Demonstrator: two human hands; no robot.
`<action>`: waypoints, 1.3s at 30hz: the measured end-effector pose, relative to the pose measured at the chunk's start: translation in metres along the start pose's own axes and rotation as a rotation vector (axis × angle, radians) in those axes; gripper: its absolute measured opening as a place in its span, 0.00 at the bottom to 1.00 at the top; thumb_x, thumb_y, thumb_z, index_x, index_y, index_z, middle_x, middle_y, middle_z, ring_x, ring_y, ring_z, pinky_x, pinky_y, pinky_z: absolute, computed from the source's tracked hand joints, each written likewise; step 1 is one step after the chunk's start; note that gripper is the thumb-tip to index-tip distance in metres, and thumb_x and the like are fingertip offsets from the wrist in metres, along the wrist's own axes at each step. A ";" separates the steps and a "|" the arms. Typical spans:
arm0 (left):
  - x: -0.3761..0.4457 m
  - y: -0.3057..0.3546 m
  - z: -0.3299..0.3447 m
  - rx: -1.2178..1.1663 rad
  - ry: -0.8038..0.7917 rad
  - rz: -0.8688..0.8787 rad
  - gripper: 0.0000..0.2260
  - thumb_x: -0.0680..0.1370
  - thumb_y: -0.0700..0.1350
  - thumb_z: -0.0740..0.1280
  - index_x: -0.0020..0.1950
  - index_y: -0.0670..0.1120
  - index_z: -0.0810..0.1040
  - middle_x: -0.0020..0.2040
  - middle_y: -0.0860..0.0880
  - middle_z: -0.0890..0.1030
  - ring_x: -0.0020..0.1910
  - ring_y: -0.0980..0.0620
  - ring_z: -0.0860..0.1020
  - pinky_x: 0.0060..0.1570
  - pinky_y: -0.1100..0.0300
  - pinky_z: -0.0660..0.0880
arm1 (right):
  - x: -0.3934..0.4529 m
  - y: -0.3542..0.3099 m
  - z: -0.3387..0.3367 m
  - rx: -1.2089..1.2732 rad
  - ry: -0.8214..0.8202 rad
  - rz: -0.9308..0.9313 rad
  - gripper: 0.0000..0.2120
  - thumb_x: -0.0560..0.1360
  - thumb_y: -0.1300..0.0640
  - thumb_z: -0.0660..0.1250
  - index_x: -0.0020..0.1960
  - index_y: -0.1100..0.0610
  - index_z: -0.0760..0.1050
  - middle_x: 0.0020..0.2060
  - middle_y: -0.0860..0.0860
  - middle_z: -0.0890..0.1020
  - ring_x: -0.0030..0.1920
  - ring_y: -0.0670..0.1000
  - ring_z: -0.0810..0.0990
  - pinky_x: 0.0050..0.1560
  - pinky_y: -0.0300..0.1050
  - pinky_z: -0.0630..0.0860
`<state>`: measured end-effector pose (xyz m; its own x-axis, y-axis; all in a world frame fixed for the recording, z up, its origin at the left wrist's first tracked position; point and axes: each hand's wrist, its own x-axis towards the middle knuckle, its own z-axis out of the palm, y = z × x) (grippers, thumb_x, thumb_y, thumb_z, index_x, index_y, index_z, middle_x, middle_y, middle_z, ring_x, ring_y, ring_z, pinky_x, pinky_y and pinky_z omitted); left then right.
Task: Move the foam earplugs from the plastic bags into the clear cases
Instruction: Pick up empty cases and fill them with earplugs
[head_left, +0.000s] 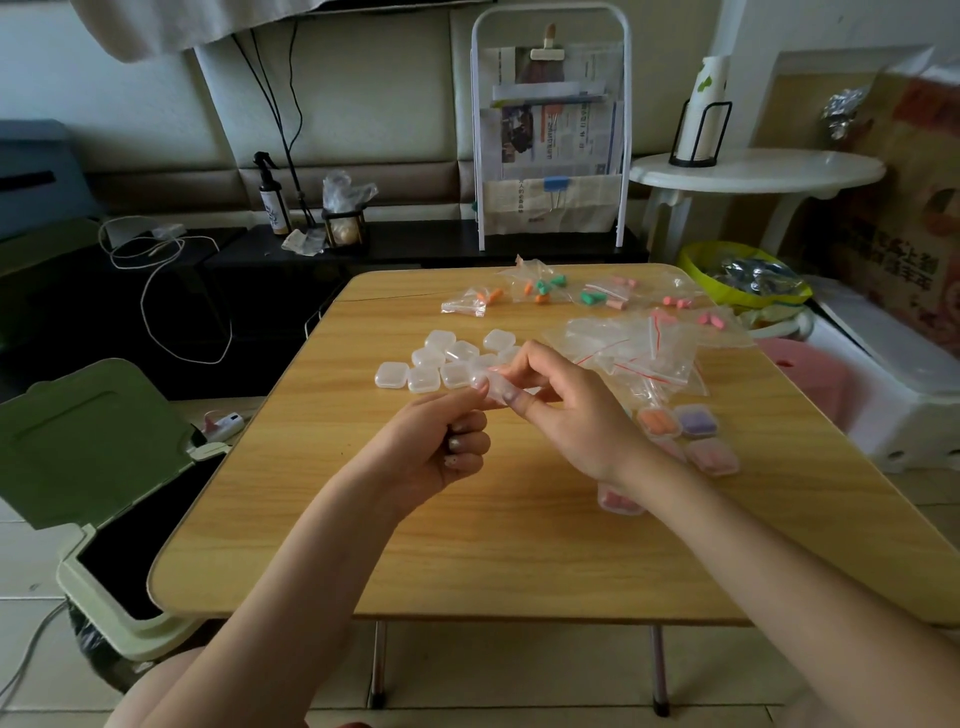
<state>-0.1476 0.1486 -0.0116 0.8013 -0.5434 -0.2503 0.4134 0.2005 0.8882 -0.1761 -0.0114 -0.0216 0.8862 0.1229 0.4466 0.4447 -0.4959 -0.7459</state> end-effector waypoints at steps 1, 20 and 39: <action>0.000 0.001 -0.001 0.014 -0.007 -0.004 0.09 0.80 0.45 0.61 0.47 0.41 0.76 0.27 0.53 0.60 0.23 0.59 0.59 0.19 0.69 0.57 | 0.000 0.000 0.000 0.009 -0.009 0.006 0.08 0.79 0.56 0.64 0.48 0.62 0.72 0.46 0.51 0.83 0.51 0.45 0.81 0.49 0.39 0.75; 0.006 -0.007 0.010 -0.215 0.034 0.002 0.19 0.81 0.51 0.49 0.46 0.42 0.75 0.32 0.49 0.60 0.30 0.53 0.63 0.31 0.62 0.63 | 0.004 -0.005 -0.008 0.038 0.298 0.126 0.08 0.77 0.53 0.66 0.47 0.58 0.77 0.37 0.52 0.78 0.35 0.45 0.73 0.36 0.38 0.69; 0.011 -0.012 0.012 -0.051 0.050 0.037 0.23 0.82 0.55 0.47 0.66 0.42 0.70 0.39 0.48 0.68 0.36 0.53 0.67 0.39 0.59 0.66 | -0.003 -0.022 0.001 -0.021 0.253 -0.022 0.02 0.74 0.60 0.70 0.45 0.55 0.81 0.41 0.46 0.82 0.42 0.43 0.79 0.43 0.33 0.73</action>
<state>-0.1493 0.1303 -0.0204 0.8363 -0.4940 -0.2379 0.4040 0.2618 0.8765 -0.1887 0.0000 -0.0071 0.8147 -0.0840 0.5737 0.4579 -0.5139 -0.7255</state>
